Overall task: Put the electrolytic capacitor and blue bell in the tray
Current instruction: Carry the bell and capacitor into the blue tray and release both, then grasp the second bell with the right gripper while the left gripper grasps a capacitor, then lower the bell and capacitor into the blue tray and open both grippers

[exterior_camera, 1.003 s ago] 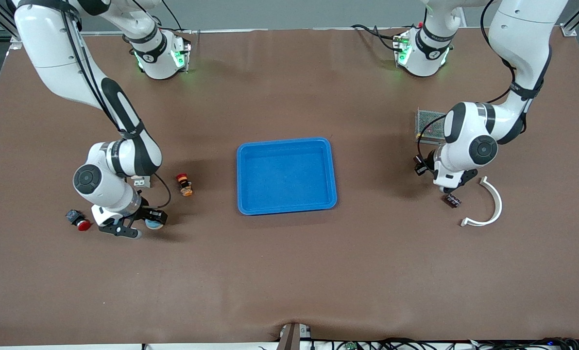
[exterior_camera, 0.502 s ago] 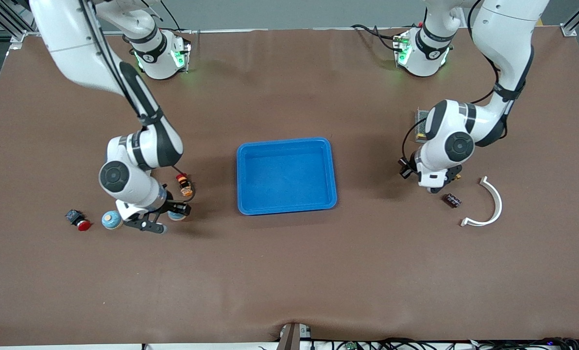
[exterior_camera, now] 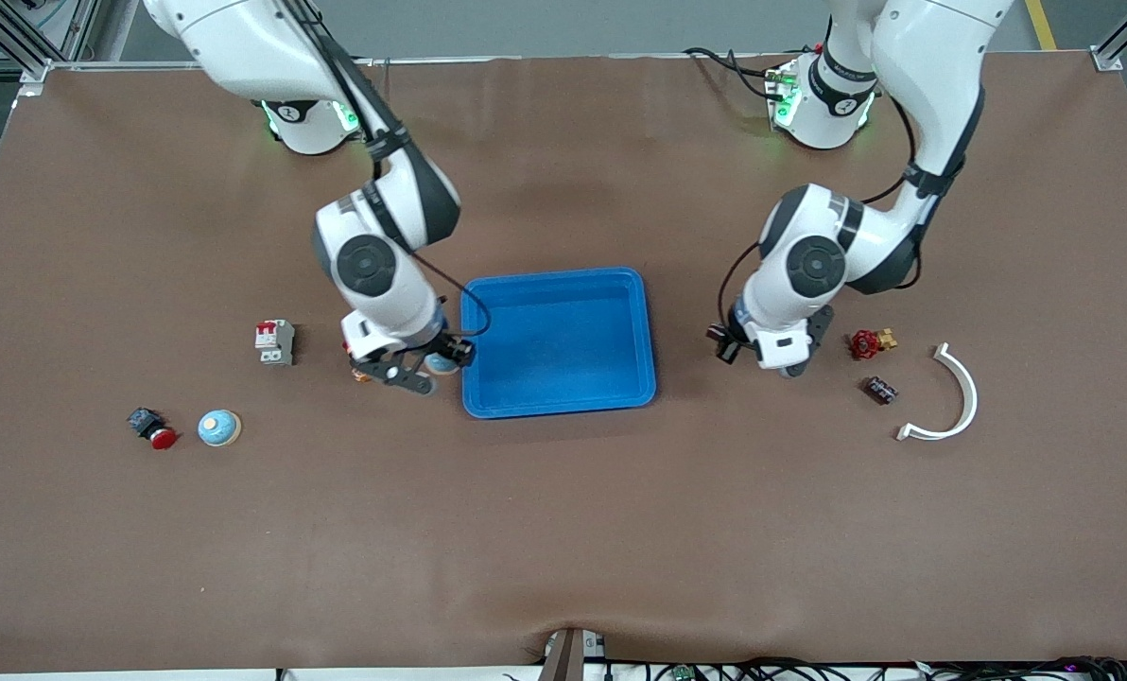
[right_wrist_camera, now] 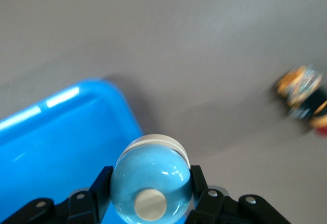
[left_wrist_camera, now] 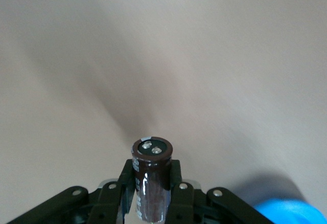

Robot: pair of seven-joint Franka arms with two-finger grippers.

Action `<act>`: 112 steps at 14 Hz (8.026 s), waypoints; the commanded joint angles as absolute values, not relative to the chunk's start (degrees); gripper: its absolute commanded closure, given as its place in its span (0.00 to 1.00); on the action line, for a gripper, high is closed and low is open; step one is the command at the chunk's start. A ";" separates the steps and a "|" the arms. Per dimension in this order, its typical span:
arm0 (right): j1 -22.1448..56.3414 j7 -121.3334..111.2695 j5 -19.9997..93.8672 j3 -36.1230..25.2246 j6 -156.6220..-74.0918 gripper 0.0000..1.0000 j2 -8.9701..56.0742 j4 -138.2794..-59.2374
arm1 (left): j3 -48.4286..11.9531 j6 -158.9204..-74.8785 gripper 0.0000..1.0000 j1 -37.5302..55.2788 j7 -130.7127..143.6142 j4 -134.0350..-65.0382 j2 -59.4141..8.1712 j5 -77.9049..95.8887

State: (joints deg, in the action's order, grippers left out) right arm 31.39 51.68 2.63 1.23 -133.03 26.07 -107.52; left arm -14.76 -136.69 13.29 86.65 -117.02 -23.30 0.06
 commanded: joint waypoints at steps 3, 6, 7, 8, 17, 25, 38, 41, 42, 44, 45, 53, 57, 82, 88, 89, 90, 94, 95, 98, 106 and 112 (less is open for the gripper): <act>37.34 59.84 3.25 0.44 -139.91 1.00 25.75 -111.97 | -15.03 -136.05 1.00 19.50 98.32 -108.11 -29.44 1.14; 40.51 63.62 2.90 0.35 -141.06 1.00 26.36 -112.41 | -15.03 -136.40 1.00 21.96 101.51 -107.40 -31.19 1.14; 41.04 64.50 2.81 0.35 -141.50 1.00 26.54 -112.67 | -15.03 -136.58 1.00 22.58 101.95 -107.40 -31.55 1.40; 41.74 65.38 2.81 0.35 -142.72 1.00 26.72 -113.37 | -15.03 -136.58 1.00 23.28 102.21 -107.40 -31.64 2.54; 43.07 65.65 2.64 0.18 -152.58 1.00 29.62 -118.30 | -15.03 -139.56 1.00 28.03 105.81 -107.14 -33.48 6.94; 42.28 69.26 2.64 0.09 -149.44 0.00 29.80 -115.41 | -14.85 -139.83 0.00 28.30 106.26 -106.96 -35.24 6.15; 18.57 41.68 -5.44 -0.35 -123.40 0.00 25.22 -101.86 | -13.10 -121.92 0.00 13.73 92.14 -106.43 -24.79 -4.83; 10.40 33.07 -6.85 -0.26 -124.01 0.00 25.66 -101.78 | -13.01 -119.18 0.00 7.84 81.24 -108.97 -22.59 -4.92; 8.11 29.31 -6.86 -0.26 -124.88 0.00 25.75 -101.86 | -13.01 -119.18 0.00 5.73 78.34 -109.77 -22.41 -5.53; 3.80 22.79 -6.77 -0.18 -128.39 0.00 25.84 -103.17 | -13.09 -119.53 0.00 1.34 73.67 -111.61 -22.76 -10.69; 2.47 19.28 -6.77 -0.09 -130.24 0.00 25.93 -103.88 | -13.18 -120.14 0.02 -0.51 72.09 -112.58 -22.94 -13.25; -6.50 2.47 -5.98 0.09 -136.23 0.00 33.57 -101.26 | -13.27 -130.85 0.14 -12.12 57.92 -116.46 -24.78 -16.70; -7.03 2.02 -5.80 0.26 -138.50 0.00 36.91 -99.67 | -13.27 -135.17 0.24 -13.89 57.83 -116.19 -27.24 -16.61; -7.47 0.50 4.21 4.73 -126.15 1.00 33.32 -99.41 | -23.63 -139.22 1.00 -13.10 76.09 -110.92 -31.29 -14.51; -5.20 6.92 7.82 10.72 -125.24 1.00 29.97 -99.93 | -25.75 -139.22 1.00 -2.39 92.35 -108.55 -32.78 -13.09; -3.36 9.73 7.74 10.64 -125.42 1.00 29.36 -99.93 | -25.75 -139.22 1.00 -0.81 94.29 -107.94 -33.13 -13.10; -1.69 12.45 7.30 10.55 -125.77 1.00 29.01 -100.02 | -25.66 -139.22 1.00 1.12 95.87 -107.15 -34.27 -13.10; 5.52 24.14 6.25 10.46 -125.68 1.00 27.78 -100.11 | -25.66 -139.22 1.00 5.00 101.16 -104.94 -35.25 -13.18; 7.36 27.39 5.37 10.46 -125.77 1.00 27.77 -100.11 | -25.66 -139.22 1.00 5.53 101.86 -104.77 -35.24 -13.18; 12.99 38.11 1.59 10.46 -126.65 1.00 28.12 -100.11 | -25.66 -139.22 1.00 7.73 103.79 -103.19 -35.68 -13.10; 24.60 54.66 1.14 10.02 -134.11 1.00 31.46 -100.11 | -25.49 -139.75 1.00 12.74 110.91 -97.21 -40.60 -13.62; 27.33 61.69 -5.44 9.84 -142.46 1.00 38.75 -100.02 | -25.22 -139.92 1.00 14.50 114.78 -96.50 -41.48 -13.97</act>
